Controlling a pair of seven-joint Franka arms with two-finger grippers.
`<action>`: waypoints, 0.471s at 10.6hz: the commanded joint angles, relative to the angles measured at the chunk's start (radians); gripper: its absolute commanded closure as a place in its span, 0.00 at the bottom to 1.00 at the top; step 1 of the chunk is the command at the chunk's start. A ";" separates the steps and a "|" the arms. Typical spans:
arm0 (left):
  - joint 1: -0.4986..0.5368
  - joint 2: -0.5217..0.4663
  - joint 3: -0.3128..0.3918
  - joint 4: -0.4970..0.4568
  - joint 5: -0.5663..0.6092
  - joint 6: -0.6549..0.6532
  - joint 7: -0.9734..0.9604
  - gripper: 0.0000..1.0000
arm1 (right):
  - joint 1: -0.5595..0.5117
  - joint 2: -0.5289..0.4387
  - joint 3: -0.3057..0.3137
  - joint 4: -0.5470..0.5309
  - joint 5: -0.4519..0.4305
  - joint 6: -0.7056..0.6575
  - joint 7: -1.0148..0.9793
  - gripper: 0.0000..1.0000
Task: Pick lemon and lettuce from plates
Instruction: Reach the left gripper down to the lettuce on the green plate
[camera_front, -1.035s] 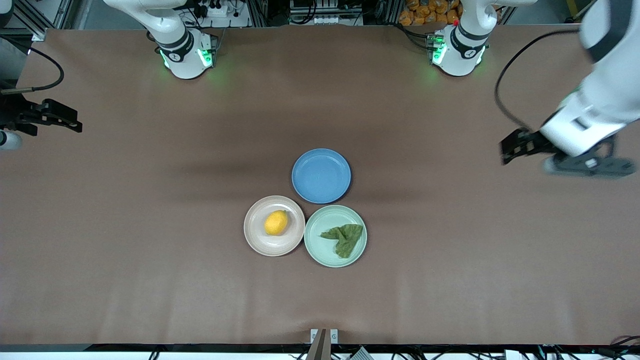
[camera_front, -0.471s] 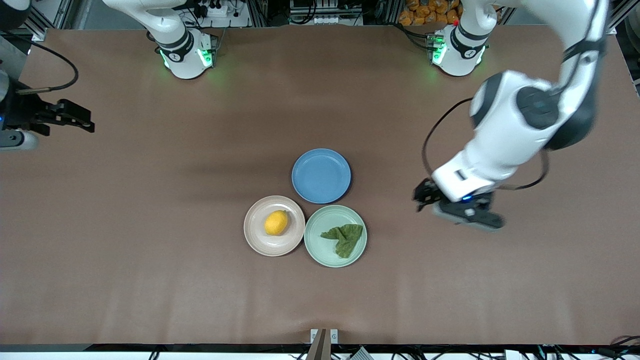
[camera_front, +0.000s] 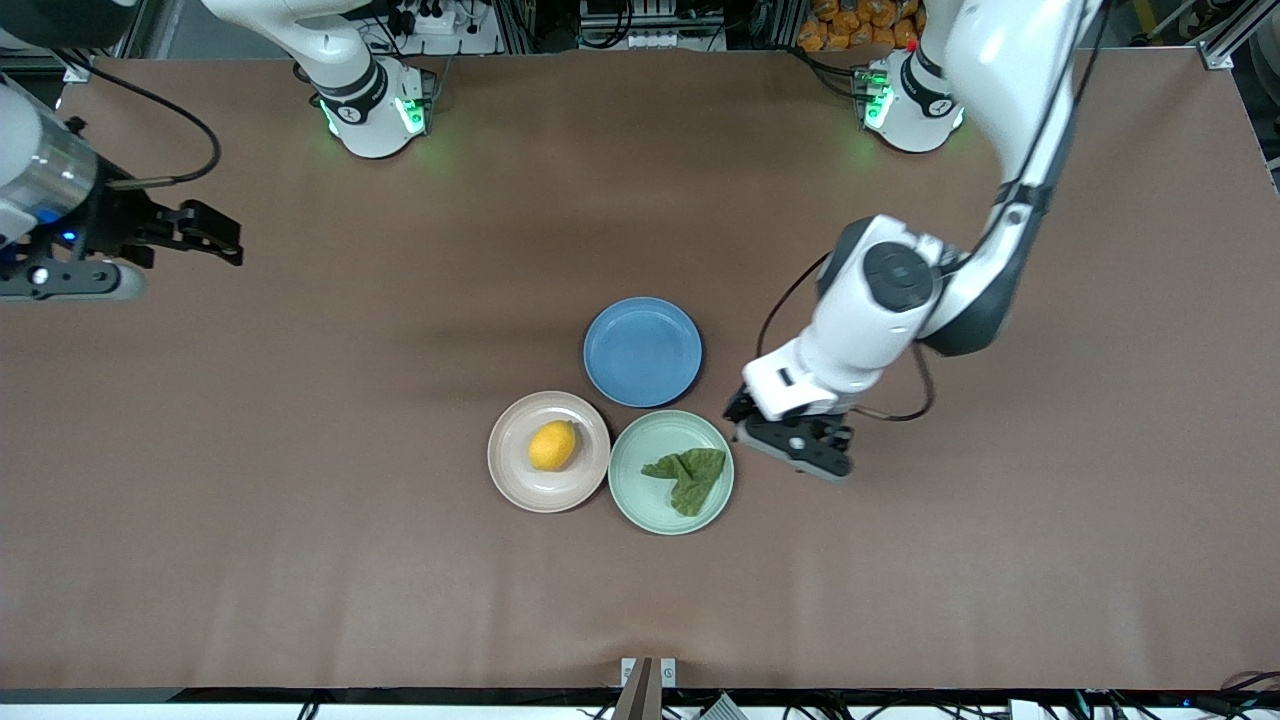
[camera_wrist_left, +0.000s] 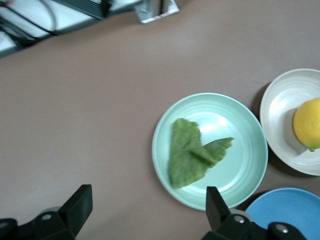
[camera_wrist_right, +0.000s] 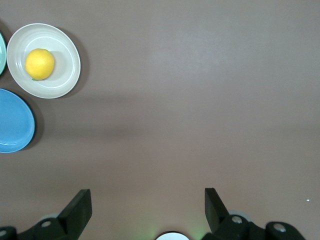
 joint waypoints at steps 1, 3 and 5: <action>-0.052 0.152 0.006 0.026 0.037 0.195 -0.001 0.00 | 0.037 0.020 -0.001 0.007 0.008 0.022 0.046 0.00; -0.078 0.247 0.013 0.041 0.039 0.314 -0.003 0.00 | 0.041 0.029 -0.001 0.007 0.059 0.051 0.049 0.00; -0.102 0.289 0.028 0.041 0.054 0.362 -0.003 0.00 | 0.068 0.041 -0.001 0.009 0.063 0.070 0.087 0.00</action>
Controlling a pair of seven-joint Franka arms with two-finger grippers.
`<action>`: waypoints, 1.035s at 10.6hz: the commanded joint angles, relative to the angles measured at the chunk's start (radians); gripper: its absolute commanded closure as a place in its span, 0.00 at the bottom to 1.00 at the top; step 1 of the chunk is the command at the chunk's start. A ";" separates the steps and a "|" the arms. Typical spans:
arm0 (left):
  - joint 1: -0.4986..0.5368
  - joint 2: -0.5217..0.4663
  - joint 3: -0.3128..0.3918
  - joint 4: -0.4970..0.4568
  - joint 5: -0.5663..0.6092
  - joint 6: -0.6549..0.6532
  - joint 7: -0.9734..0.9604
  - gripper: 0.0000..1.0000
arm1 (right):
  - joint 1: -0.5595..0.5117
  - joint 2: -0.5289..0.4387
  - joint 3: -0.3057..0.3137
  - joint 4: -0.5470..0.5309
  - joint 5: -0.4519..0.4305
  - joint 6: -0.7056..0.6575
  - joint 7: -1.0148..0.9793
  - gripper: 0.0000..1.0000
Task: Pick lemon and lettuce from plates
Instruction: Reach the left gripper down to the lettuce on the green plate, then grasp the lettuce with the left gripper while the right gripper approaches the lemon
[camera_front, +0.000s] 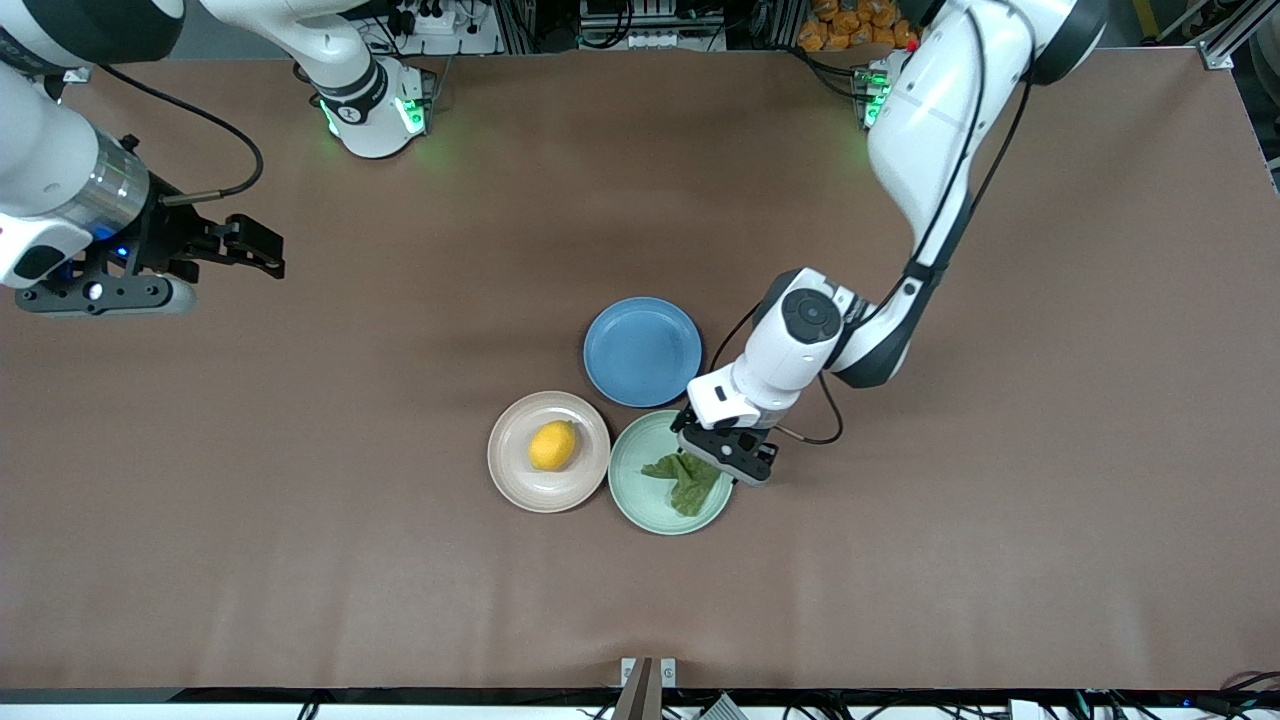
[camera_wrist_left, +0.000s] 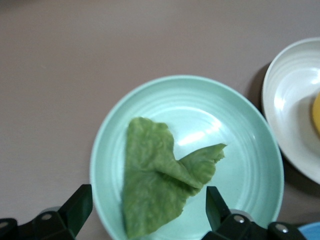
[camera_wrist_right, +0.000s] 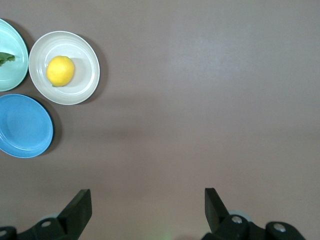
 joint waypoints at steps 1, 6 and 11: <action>-0.044 0.059 0.034 0.040 0.038 0.039 -0.004 0.00 | 0.055 0.026 -0.001 0.009 0.022 0.045 0.086 0.00; -0.111 0.082 0.103 0.061 0.042 0.039 -0.007 0.00 | 0.139 0.106 -0.002 0.070 0.073 0.095 0.245 0.00; -0.119 0.108 0.117 0.067 0.041 0.039 -0.018 0.40 | 0.170 0.164 -0.004 0.070 0.134 0.246 0.342 0.00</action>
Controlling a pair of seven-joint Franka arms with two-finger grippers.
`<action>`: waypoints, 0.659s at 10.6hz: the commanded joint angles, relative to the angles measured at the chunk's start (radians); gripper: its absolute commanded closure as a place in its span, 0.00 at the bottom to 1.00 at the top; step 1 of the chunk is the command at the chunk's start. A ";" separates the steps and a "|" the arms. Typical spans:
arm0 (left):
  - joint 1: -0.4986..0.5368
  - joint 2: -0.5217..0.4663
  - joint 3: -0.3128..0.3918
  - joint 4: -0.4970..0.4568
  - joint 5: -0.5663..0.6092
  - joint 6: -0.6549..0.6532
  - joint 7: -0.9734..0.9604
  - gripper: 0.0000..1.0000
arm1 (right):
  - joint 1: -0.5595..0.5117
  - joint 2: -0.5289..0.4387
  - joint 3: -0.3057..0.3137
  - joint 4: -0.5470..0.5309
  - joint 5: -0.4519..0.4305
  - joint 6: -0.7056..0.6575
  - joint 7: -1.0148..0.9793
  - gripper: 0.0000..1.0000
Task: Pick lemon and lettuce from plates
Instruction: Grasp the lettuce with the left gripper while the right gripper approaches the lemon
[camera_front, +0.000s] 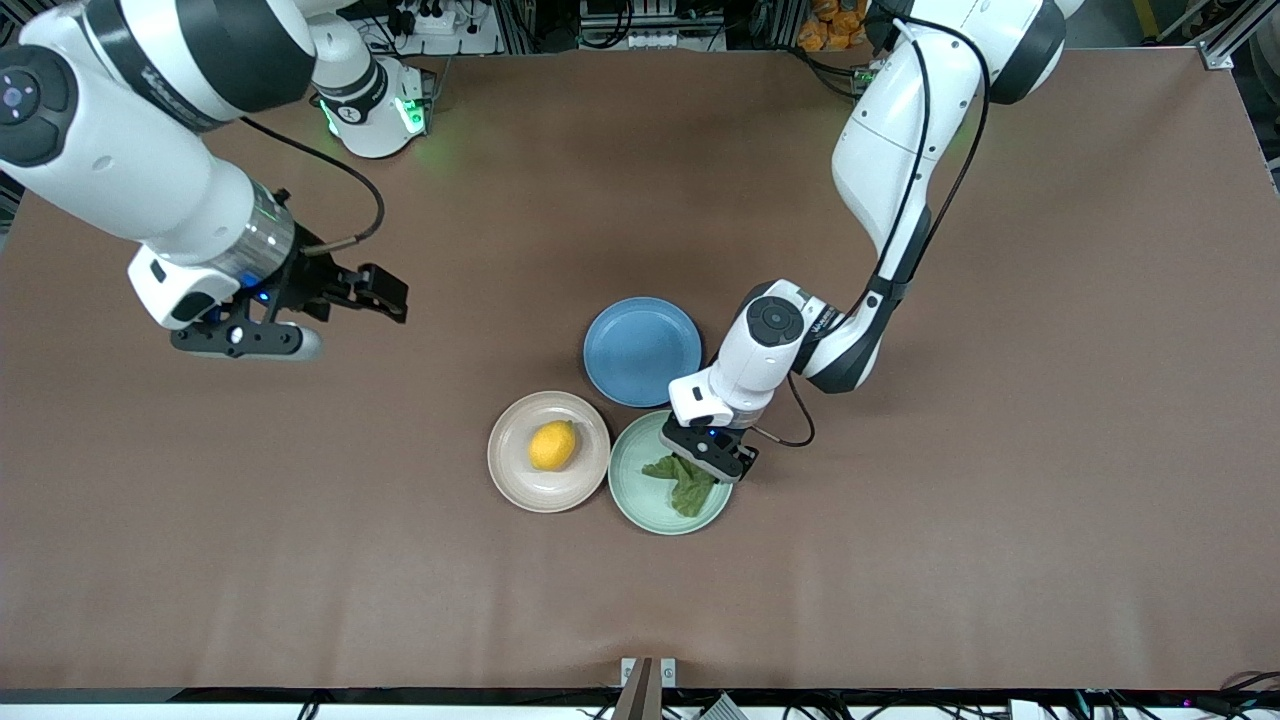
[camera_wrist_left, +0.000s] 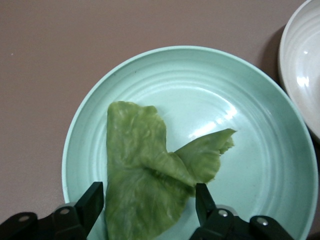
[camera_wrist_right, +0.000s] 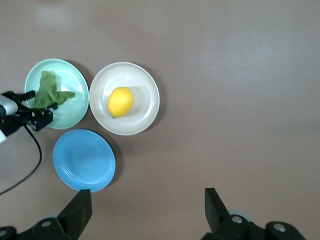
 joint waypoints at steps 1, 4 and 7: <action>-0.012 0.029 0.015 0.029 0.019 0.003 -0.018 0.58 | 0.040 0.055 0.001 0.031 0.015 0.080 0.116 0.00; -0.010 0.017 0.015 0.029 0.019 0.003 -0.018 1.00 | 0.073 0.138 0.001 0.031 0.014 0.153 0.165 0.00; 0.004 -0.029 0.038 0.020 0.019 -0.003 -0.019 1.00 | 0.084 0.222 0.001 0.031 0.014 0.187 0.213 0.00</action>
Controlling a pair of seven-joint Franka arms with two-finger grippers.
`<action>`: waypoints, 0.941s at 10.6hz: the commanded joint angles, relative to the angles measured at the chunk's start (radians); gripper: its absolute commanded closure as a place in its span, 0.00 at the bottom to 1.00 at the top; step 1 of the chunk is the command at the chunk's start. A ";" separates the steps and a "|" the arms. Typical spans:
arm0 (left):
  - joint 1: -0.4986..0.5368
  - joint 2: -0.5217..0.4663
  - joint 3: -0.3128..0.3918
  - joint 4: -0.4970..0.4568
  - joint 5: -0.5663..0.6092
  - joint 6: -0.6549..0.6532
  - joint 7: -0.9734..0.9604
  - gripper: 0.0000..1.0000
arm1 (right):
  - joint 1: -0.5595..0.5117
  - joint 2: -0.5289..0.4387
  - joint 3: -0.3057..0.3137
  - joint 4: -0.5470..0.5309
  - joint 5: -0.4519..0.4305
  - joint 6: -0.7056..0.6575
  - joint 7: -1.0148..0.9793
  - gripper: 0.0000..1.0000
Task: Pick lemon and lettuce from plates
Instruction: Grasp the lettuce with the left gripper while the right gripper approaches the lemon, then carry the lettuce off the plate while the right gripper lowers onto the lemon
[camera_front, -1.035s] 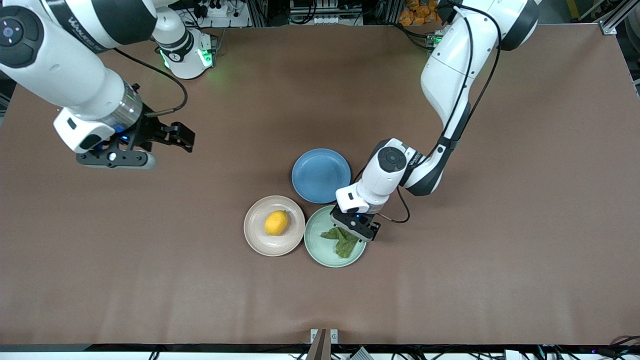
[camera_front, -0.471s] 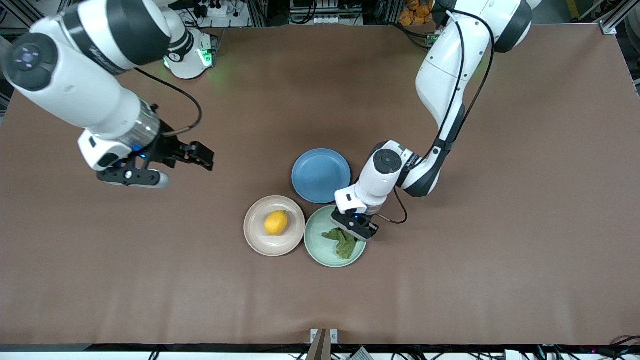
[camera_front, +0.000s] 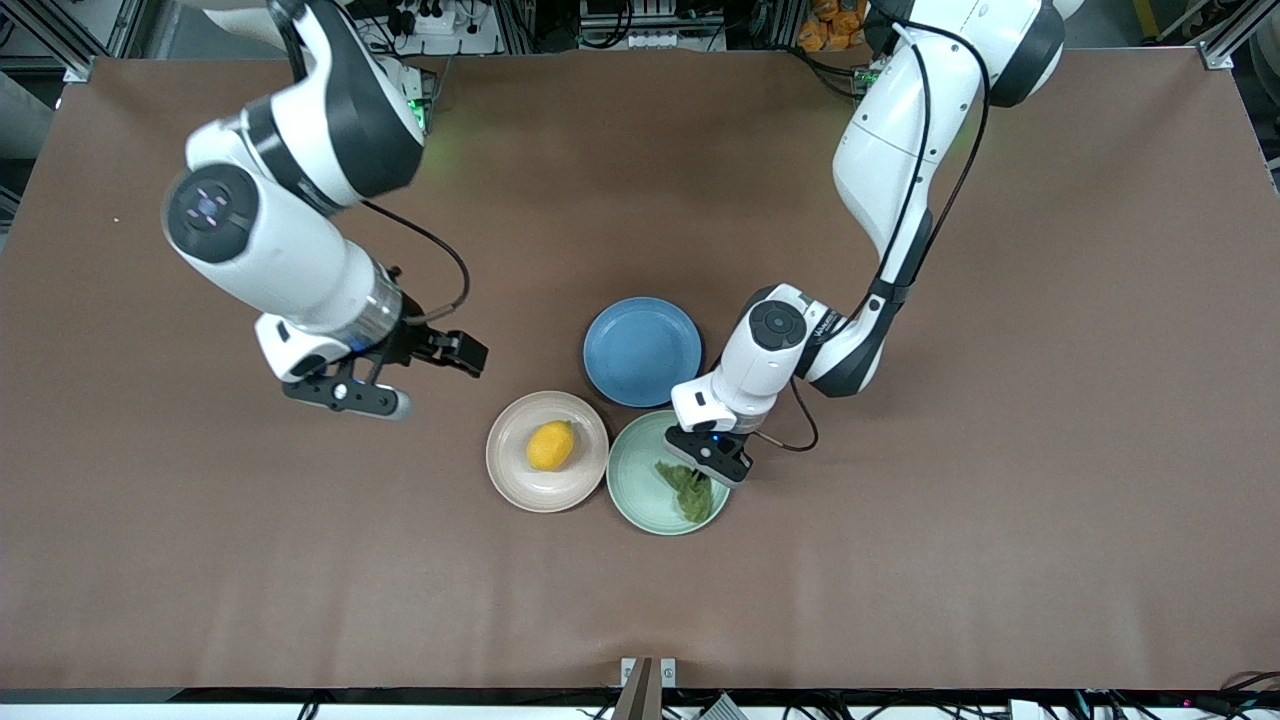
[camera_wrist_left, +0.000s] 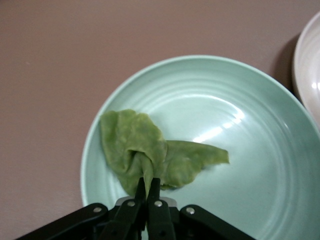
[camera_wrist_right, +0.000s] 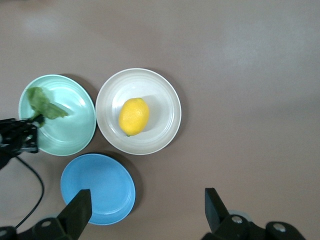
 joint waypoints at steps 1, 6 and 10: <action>0.011 -0.064 0.032 -0.008 0.015 -0.009 -0.017 1.00 | 0.017 0.108 -0.003 0.030 0.010 0.071 0.049 0.00; 0.181 -0.288 0.011 -0.100 -0.050 -0.282 -0.014 1.00 | 0.036 0.251 -0.001 0.030 0.018 0.211 0.103 0.00; 0.374 -0.302 -0.005 -0.143 -0.058 -0.468 0.015 1.00 | 0.054 0.334 0.002 0.030 0.069 0.307 0.108 0.00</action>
